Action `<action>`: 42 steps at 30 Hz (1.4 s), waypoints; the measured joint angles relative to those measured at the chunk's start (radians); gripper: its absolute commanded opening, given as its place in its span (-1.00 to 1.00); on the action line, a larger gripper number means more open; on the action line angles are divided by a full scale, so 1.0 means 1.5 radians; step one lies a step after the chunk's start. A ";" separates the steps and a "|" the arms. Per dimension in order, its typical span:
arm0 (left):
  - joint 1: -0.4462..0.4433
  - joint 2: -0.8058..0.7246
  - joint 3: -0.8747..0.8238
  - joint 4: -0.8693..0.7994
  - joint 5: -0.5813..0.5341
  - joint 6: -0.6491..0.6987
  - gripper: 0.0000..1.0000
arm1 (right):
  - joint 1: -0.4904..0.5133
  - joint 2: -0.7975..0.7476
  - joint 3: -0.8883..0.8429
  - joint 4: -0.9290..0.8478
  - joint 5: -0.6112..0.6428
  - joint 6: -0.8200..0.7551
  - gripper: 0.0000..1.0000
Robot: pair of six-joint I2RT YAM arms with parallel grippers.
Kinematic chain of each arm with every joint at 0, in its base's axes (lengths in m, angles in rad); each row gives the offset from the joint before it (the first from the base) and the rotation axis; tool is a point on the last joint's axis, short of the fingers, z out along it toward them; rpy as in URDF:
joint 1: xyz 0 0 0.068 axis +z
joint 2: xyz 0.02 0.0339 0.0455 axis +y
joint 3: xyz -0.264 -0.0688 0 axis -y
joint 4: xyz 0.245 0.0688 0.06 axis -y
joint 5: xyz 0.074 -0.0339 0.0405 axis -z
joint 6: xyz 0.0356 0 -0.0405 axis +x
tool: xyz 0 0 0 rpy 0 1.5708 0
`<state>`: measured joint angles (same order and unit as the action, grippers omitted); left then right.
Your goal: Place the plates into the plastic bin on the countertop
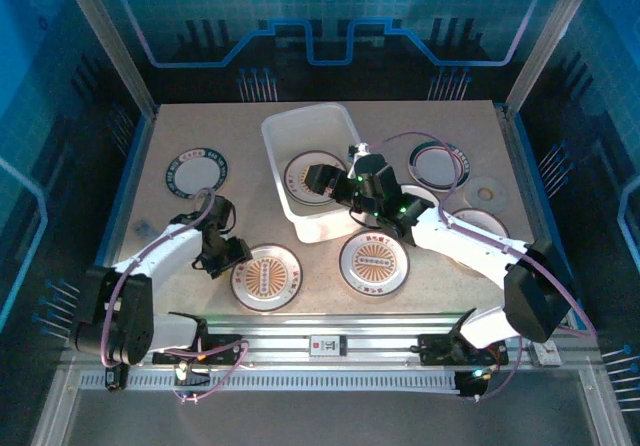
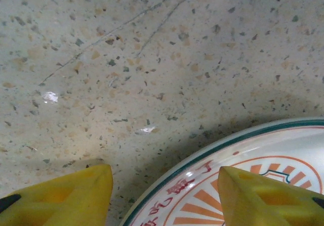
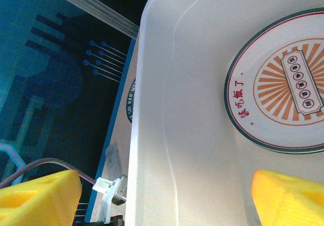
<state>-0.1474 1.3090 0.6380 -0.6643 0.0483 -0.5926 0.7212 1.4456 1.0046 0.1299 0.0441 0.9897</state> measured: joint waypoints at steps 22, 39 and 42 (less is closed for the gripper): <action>-0.003 -0.002 -0.024 0.058 0.012 -0.003 -0.27 | 0.006 -0.030 -0.033 0.012 0.020 0.018 0.71; -0.043 -0.061 -0.054 0.063 0.013 -0.018 0.00 | 0.024 -0.076 -0.042 -0.025 0.061 0.007 0.86; -0.055 -0.042 -0.054 0.063 0.013 -0.018 -0.01 | 0.026 -0.088 -0.042 -0.034 0.068 0.001 0.86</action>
<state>-0.2302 1.2453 0.5575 -0.5705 0.0685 -0.6193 0.7609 1.3136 0.9413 0.0784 0.1463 0.9909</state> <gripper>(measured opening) 0.499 0.930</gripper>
